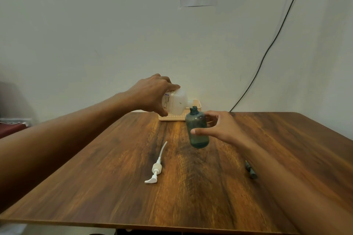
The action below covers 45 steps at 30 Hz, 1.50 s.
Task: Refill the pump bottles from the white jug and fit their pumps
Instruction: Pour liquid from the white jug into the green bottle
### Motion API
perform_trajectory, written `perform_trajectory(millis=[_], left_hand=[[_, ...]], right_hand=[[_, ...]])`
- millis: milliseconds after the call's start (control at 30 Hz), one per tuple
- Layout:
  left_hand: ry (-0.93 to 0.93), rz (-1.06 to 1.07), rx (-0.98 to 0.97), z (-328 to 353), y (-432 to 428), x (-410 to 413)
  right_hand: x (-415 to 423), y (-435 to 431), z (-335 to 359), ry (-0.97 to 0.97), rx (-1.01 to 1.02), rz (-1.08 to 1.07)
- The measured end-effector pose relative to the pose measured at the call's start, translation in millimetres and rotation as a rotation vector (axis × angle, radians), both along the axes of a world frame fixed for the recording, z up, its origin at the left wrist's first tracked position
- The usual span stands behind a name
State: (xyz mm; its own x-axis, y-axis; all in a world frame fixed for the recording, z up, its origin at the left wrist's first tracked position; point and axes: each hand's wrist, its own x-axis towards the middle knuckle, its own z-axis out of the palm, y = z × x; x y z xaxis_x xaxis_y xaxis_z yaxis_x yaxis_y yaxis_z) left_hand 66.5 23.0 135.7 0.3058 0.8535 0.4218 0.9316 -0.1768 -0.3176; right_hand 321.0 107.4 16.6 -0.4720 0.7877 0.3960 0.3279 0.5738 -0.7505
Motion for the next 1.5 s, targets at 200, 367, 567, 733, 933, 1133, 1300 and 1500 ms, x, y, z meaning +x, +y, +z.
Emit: perform_trajectory(millis=[200, 367, 567, 733, 933, 1133, 1300, 1500], left_hand=[[0.005, 0.003, 0.005, 0.4, -1.5, 0.0], [0.009, 0.004, 0.006, 1.1, -2.1, 0.7], [0.014, 0.004, 0.005, 0.8, -2.3, 1.7], [0.021, 0.005, -0.004, 2.2, -4.9, 3.4], [0.022, 0.006, -0.011, 2.6, -5.6, 4.3], [0.008, 0.001, -0.003, 0.3, -2.6, 2.2], [0.004, 0.005, -0.002, -1.0, -1.8, 0.7], [-0.024, 0.009, -0.023, -8.8, -2.2, 0.1]], right_hand=[[-0.8, -0.5, 0.0, 0.003, 0.002, -0.002], [-0.7, -0.1, -0.1, 0.005, 0.004, -0.005], [-0.3, -1.6, -1.1, 0.003, 0.011, -0.01], [-1.1, -1.4, -1.4, 0.006, 0.02, -0.009], [-1.3, -1.9, -2.2, 0.006, 0.013, -0.015], [-0.9, -2.5, -1.5, 0.012, 0.005, -0.012], [-0.6, -4.7, -0.5, -0.001, 0.003, -0.018], [-0.6, -9.0, -0.9, 0.012, -0.003, -0.003]])
